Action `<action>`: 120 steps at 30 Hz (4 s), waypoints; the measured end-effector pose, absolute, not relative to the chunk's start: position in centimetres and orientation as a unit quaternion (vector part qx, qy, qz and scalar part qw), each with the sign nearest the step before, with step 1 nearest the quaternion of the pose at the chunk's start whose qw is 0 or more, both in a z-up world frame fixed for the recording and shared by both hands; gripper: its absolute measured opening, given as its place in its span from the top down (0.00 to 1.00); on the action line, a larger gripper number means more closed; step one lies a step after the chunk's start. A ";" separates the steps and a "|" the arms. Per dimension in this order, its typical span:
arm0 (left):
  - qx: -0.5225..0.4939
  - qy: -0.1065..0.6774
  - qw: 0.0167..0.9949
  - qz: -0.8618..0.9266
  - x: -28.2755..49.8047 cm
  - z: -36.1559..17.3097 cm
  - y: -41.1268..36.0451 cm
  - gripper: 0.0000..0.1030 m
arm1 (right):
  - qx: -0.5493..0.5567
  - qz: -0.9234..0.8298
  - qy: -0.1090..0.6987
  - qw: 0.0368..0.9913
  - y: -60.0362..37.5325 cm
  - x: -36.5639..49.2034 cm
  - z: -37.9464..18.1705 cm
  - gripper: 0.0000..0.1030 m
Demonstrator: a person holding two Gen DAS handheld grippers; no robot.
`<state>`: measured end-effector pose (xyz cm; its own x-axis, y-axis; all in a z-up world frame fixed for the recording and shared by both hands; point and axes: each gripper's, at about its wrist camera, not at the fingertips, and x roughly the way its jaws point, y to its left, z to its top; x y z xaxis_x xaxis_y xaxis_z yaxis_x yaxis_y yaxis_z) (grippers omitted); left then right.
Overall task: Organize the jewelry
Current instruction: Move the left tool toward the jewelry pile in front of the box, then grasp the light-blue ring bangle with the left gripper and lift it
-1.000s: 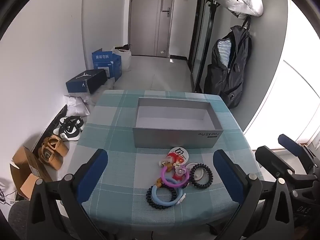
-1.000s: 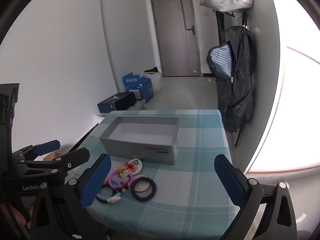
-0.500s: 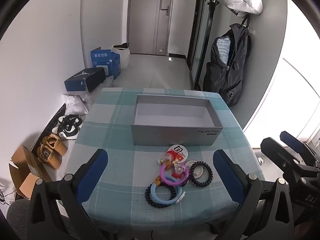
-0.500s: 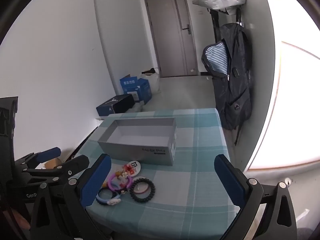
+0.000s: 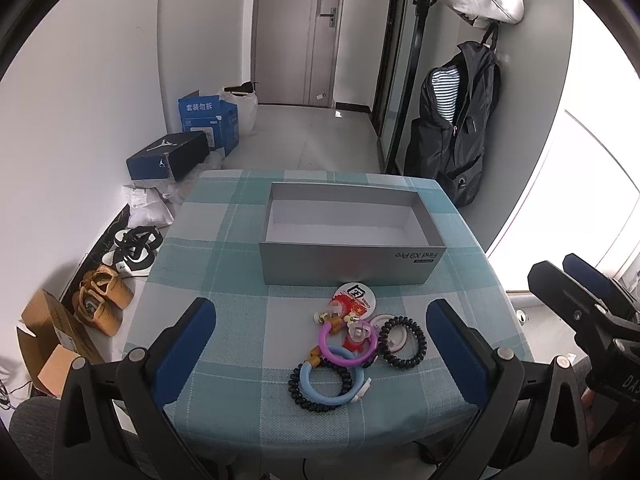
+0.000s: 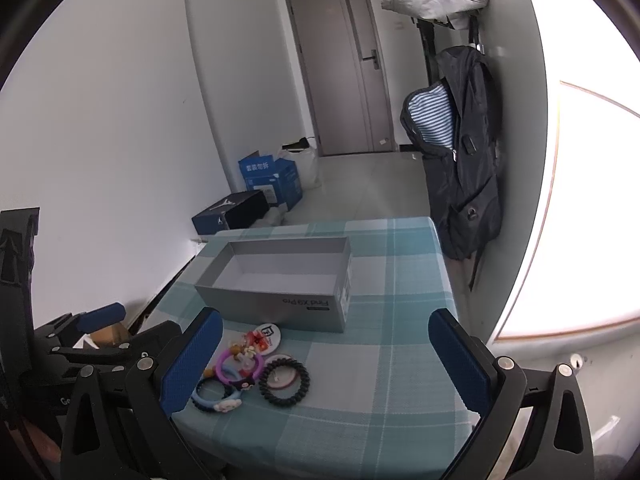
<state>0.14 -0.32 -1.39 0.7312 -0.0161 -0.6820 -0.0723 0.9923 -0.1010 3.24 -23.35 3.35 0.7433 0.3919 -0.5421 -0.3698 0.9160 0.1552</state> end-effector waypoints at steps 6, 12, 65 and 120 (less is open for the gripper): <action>-0.059 0.369 0.927 0.012 0.2 -1.6 -0.4 0.01 | 0.020 0.203 0.295 0.933 -23.3 3.2 3.4 0.00; -0.060 0.373 0.926 0.012 0.3 -1.7 -0.5 0.01 | 0.027 0.203 0.299 0.932 -23.4 3.3 3.3 0.00; 0.019 0.492 0.870 -0.021 1.1 -7.8 -1.6 0.01 | 0.037 0.164 0.358 0.919 -24.2 6.1 1.6 0.00; -0.191 0.402 0.895 -0.028 1.5 -2.8 8.8 0.49 | -0.009 0.318 0.478 0.819 -13.6 5.4 -3.7 0.03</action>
